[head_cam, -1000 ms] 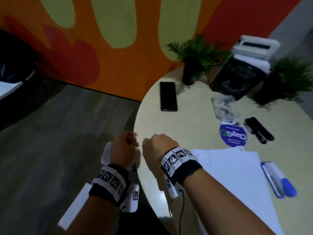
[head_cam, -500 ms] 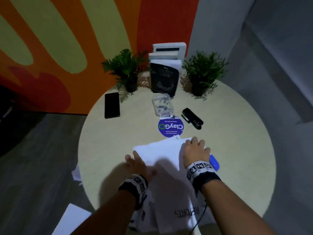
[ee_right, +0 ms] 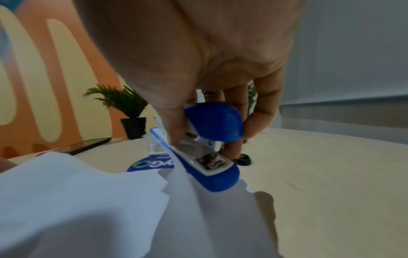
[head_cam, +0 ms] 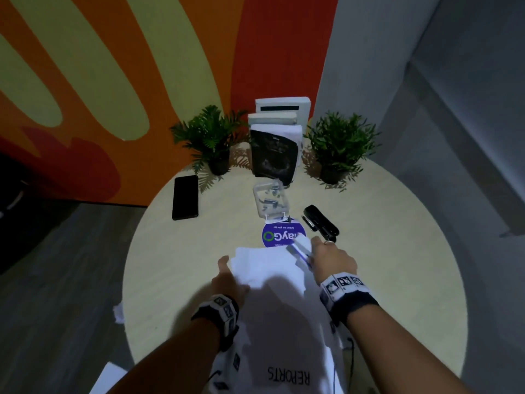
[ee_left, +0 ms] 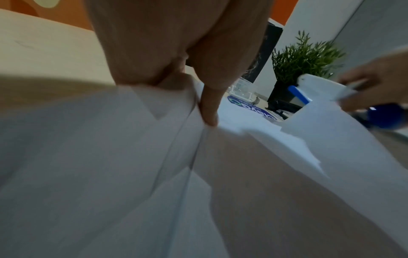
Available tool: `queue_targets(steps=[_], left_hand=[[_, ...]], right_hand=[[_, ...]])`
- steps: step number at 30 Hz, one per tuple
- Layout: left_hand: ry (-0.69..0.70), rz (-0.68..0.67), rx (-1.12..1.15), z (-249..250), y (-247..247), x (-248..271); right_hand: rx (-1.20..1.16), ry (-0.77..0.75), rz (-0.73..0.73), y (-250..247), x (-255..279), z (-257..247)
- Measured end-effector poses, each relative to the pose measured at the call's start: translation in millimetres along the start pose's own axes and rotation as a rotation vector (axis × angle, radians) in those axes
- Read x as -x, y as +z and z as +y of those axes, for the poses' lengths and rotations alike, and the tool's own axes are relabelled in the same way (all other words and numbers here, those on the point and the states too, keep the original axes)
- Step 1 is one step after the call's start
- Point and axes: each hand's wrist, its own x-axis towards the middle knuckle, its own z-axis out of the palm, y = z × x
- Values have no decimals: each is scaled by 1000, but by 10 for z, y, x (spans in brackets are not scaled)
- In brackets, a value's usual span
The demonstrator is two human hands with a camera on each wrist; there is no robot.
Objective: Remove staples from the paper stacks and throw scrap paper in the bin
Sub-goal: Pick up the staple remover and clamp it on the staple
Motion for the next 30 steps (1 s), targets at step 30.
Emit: queue_targets(steps=[30], left_hand=[[468, -36, -331, 698, 56, -315]], right_hand=[[-355, 403, 65, 49, -821, 147]])
